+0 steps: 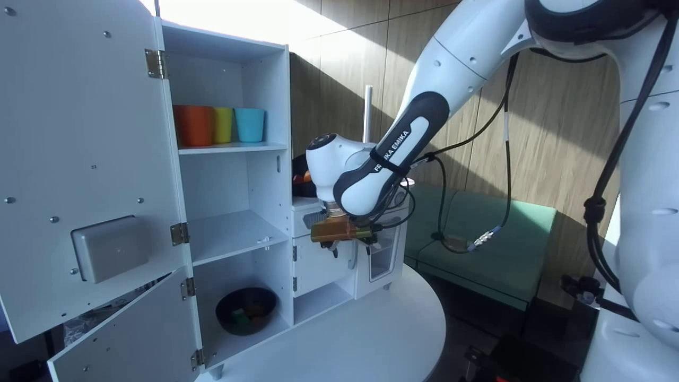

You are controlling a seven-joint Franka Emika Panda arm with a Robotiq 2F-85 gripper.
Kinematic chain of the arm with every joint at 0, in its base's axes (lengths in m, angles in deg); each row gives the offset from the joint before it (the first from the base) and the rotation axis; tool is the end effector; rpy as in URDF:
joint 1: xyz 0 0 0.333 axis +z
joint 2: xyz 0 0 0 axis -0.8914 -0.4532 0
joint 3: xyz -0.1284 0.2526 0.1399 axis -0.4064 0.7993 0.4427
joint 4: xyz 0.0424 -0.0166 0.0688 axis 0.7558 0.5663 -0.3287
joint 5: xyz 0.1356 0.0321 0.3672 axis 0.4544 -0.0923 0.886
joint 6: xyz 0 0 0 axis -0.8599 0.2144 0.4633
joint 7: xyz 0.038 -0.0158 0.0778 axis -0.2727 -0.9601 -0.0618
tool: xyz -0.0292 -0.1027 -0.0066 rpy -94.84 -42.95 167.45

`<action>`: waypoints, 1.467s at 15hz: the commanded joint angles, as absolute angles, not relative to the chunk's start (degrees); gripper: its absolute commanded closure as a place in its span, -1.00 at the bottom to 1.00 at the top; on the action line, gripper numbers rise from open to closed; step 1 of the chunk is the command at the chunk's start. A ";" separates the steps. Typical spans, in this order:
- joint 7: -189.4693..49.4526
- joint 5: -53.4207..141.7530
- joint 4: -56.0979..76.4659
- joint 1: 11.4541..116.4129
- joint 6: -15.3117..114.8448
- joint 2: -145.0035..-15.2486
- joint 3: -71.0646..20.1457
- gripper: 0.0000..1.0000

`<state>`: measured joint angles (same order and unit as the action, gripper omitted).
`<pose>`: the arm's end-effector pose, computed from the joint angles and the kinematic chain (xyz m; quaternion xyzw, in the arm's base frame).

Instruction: Close the bottom cabinet door to the far right, close the cabinet door directly under the sink, close the bottom refrigerator door, close the top refrigerator door

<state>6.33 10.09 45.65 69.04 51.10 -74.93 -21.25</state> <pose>0.5369 0.0520 0.2800 0.8957 -0.3890 0.1281 0.1732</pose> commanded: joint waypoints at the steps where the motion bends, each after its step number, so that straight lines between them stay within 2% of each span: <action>1: -9.43 23.41 49.00 69.50 46.63 -66.57 -16.78 -1.00; 4: -20.52 33.59 48.07 71.45 42.00 -63.59 -14.04 -1.00; 9: -29.93 40.15 44.66 74.38 35.46 -61.89 -10.38 -1.00; 10: -25.50 37.77 46.34 73.69 38.47 -62.67 -10.78 -1.00; 18: -28.58 38.94 45.30 74.27 36.49 -62.41 -10.16 -1.00; 22: -26.43 40.51 42.39 78.47 50.36 -69.19 -6.03 -1.00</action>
<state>-28.45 39.56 45.49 75.67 42.25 -64.57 -8.48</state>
